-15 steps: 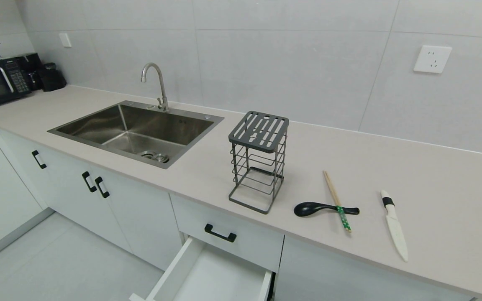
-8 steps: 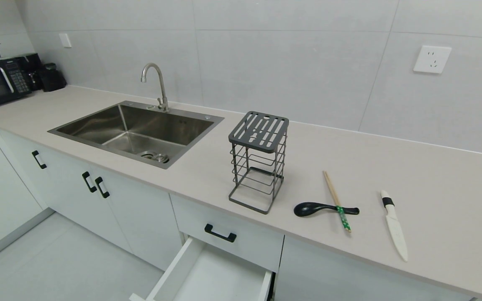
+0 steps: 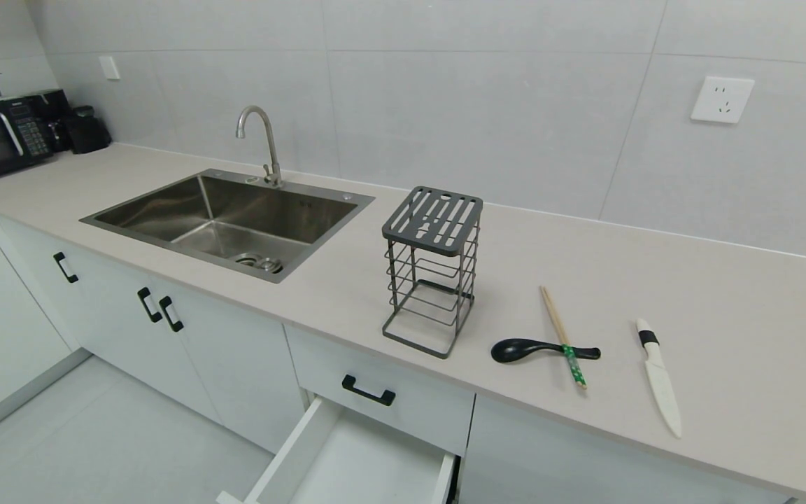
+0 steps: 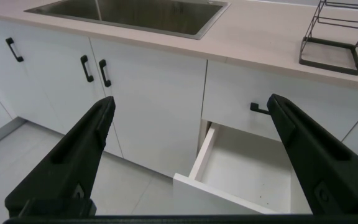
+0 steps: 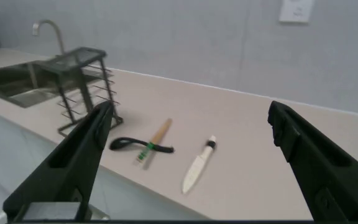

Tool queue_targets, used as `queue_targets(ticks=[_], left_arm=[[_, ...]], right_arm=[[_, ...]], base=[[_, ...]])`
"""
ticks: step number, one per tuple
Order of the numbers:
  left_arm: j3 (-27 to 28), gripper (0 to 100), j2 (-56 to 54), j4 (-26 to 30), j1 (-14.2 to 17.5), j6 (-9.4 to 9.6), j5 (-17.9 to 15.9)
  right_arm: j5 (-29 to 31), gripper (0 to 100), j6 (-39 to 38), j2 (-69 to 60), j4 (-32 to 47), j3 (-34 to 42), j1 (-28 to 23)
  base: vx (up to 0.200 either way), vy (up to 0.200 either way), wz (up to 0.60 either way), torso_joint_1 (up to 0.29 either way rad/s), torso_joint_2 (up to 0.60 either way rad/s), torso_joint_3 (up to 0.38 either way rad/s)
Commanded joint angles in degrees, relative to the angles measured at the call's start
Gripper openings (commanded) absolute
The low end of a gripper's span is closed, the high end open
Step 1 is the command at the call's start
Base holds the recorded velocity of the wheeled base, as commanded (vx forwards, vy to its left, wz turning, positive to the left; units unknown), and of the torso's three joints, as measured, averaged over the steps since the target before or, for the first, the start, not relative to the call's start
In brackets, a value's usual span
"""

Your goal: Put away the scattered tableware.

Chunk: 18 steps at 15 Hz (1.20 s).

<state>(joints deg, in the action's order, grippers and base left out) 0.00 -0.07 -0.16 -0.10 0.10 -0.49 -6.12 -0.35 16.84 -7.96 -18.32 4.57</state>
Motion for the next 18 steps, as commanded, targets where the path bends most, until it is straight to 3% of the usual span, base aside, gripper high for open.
queue_targets(ticks=[1,4,9,11,18], left_arm=[[0.0,100,0.1,0.0,0.0,-0.01,0.0],[0.0,100,0.1,0.0,0.0,-0.01,0.0],[0.0,100,0.1,0.0,0.0,-0.01,0.0],[0.0,100,0.1,0.0,0.0,-0.01,0.0],[0.0,100,0.1,0.0,0.0,-0.01,0.0]], right_arm=[[-5.7,100,0.0,22.3,-0.1,-9.5,6.9],[-5.7,100,0.1,36.4,-0.2,-12.9,12.7],[-5.5,100,-0.2,50.7,-0.5,-15.6,15.6],[-2.8,100,-0.3,56.0,-0.5,-15.9,18.1],[-0.5,100,-0.4,68.7,-0.5,-19.2,19.4]], base=[[0.0,0.0,0.0,0.0,0.0,0.0],[0.0,0.0,0.0,0.0,0.0,0.0],[0.0,0.0,0.0,0.0,0.0,0.0],[0.0,0.0,0.0,0.0,0.0,0.0],[0.0,0.0,0.0,0.0,0.0,0.0]])
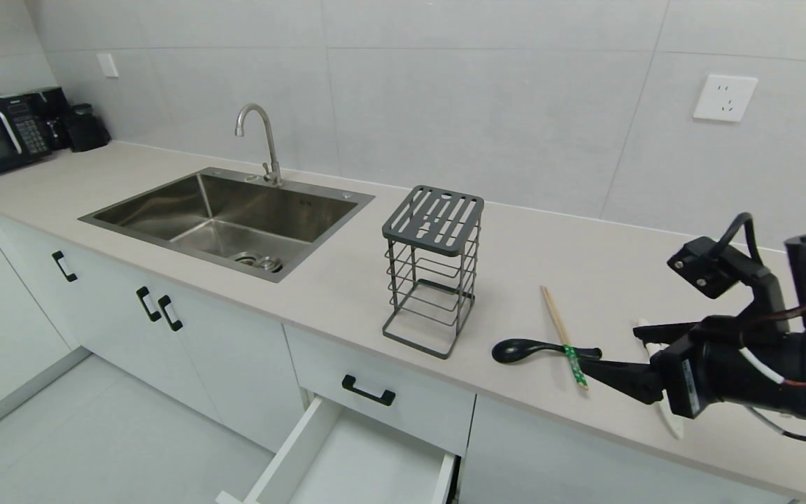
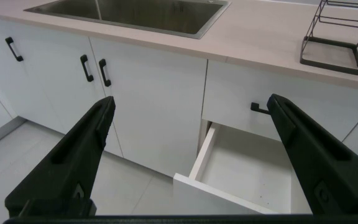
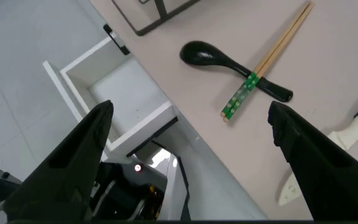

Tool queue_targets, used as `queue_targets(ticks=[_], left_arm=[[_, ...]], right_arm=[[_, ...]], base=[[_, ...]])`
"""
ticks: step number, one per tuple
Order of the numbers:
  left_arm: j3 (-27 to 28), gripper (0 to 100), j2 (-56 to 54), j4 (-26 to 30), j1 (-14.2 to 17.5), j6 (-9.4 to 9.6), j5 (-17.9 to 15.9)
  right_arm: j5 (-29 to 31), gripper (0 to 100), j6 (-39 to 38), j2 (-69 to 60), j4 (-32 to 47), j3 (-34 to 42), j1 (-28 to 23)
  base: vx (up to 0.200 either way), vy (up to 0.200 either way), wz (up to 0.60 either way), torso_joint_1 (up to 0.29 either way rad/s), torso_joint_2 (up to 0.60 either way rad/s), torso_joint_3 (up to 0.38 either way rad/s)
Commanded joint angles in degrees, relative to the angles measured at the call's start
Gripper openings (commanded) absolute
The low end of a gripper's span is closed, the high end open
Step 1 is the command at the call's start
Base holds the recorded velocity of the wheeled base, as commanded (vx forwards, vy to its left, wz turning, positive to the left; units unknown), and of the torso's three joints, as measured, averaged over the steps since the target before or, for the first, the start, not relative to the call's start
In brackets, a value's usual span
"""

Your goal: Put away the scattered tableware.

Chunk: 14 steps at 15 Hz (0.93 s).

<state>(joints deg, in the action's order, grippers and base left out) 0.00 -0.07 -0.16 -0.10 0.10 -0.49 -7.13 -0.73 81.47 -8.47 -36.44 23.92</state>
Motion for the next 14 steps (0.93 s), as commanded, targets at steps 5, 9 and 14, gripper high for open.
queue_targets(ticks=[5,9,14], left_arm=[[0.0,100,0.1,0.0,0.0,-0.01,0.0],[0.0,100,0.1,0.0,0.0,-0.01,0.0],[0.0,100,0.1,0.0,0.0,-0.01,0.0]], right_arm=[[7.9,100,-10.5,9.2,0.3,-4.3,4.3],[8.8,100,-11.6,11.6,0.7,-2.8,4.5],[11.5,100,-13.8,14.3,0.8,-1.1,4.4]], base=[[0.0,0.0,0.0,0.0,0.0,0.0],[0.0,0.0,0.0,0.0,0.0,0.0],[0.0,0.0,0.0,0.0,0.0,0.0]])
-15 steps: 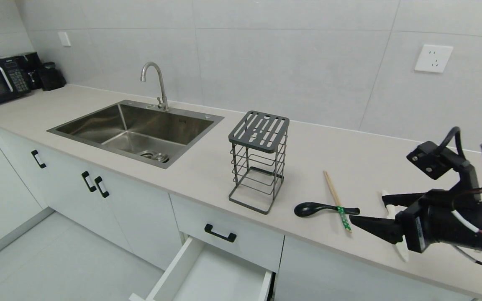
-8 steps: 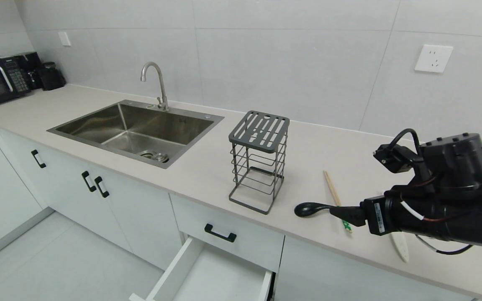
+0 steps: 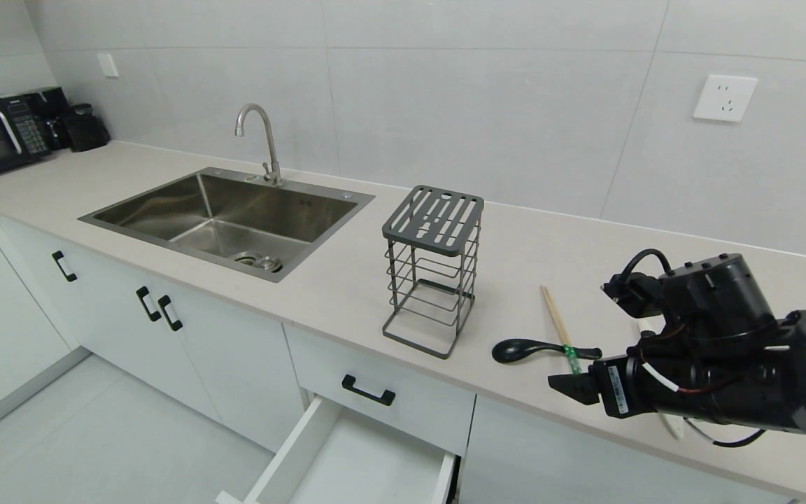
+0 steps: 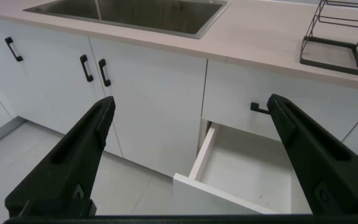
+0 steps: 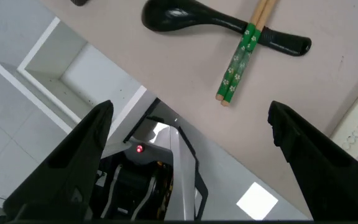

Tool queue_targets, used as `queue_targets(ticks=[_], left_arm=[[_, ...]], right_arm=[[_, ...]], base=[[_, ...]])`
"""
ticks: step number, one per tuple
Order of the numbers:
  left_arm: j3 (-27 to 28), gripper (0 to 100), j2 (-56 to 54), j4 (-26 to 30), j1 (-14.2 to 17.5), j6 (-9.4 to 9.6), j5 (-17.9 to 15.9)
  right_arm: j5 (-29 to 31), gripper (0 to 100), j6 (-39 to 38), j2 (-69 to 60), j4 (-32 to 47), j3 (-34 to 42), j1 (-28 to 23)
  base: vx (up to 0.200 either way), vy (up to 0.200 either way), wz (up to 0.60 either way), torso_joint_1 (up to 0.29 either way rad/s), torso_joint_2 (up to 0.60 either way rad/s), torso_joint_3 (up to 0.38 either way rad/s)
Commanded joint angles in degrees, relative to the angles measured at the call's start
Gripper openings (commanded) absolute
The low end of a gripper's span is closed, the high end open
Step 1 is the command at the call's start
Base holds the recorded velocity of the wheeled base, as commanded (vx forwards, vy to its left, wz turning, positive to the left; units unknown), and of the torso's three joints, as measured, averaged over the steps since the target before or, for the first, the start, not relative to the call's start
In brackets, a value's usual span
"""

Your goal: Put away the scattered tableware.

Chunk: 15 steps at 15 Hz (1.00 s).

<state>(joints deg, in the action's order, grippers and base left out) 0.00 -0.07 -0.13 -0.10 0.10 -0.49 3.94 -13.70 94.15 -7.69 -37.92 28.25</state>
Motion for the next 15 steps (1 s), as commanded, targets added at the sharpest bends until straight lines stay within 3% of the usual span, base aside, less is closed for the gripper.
queue_targets(ticks=[1,15], left_arm=[[0.0,100,0.1,0.0,0.0,-0.01,0.0],[0.0,100,0.1,0.0,0.0,-0.01,0.0]], right_arm=[[1.5,100,-1.8,3.0,0.0,0.4,0.1],[5.1,100,-6.7,14.7,0.0,-8.0,0.3]], base=[[0.0,0.0,0.0,0.0,0.0,0.0],[0.0,0.0,0.0,0.0,0.0,0.0]])
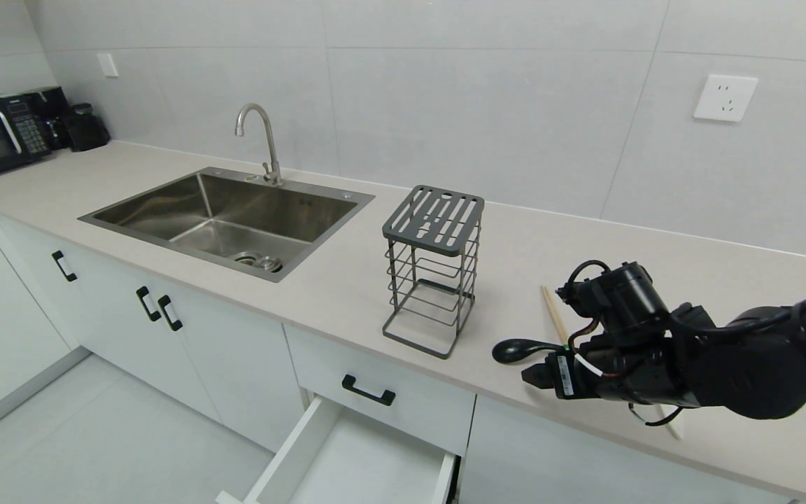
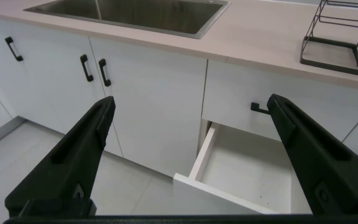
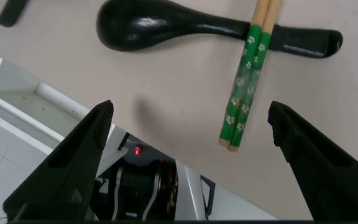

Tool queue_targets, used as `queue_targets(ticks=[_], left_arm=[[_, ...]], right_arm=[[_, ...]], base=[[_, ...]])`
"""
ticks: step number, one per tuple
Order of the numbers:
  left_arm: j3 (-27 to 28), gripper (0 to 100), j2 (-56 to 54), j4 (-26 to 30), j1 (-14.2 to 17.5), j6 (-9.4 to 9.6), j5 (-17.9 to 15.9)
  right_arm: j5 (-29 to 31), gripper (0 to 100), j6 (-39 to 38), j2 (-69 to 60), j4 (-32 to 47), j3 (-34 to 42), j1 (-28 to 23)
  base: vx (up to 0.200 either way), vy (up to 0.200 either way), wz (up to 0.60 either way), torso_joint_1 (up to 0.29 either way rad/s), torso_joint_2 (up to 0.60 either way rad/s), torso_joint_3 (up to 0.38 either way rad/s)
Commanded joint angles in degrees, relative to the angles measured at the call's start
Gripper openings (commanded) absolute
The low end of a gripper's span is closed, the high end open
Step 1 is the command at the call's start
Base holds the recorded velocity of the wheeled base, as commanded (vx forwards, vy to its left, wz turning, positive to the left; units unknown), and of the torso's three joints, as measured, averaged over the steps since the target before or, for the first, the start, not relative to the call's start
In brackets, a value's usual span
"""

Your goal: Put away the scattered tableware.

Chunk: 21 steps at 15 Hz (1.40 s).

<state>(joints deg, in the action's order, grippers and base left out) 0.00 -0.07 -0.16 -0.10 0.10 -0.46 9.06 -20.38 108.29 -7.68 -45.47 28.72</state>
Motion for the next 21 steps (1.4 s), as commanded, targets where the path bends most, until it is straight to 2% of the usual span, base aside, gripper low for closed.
queue_targets(ticks=[1,4,12,13,21], left_arm=[[0.0,100,0.1,0.0,0.0,-0.01,-0.1],[0.0,100,0.1,0.0,0.0,-0.01,0.0],[0.0,100,0.1,0.0,0.0,-0.01,-0.1],[0.0,100,0.1,0.0,0.0,-0.01,0.0],[0.0,100,0.1,0.0,0.0,-0.01,-0.1]], right_arm=[[0.1,100,-0.5,0.8,0.1,-0.3,-0.3],[0.2,100,-2.3,1.0,3.5,-1.6,-0.6],[0.2,100,-2.2,4.5,3.6,-4.7,-2.4],[0.2,0,-2.2,5.1,3.6,-5.0,-2.4],[1.3,0,-2.9,5.1,4.5,-5.7,-3.6]], base=[[0.0,0.0,0.0,0.0,0.0,0.0],[0.0,0.0,0.0,0.0,0.0,0.0],[0.0,0.0,0.0,0.0,0.0,0.0],[0.0,0.0,0.0,0.0,0.0,0.0],[0.0,0.0,0.0,0.0,0.0,0.0]])
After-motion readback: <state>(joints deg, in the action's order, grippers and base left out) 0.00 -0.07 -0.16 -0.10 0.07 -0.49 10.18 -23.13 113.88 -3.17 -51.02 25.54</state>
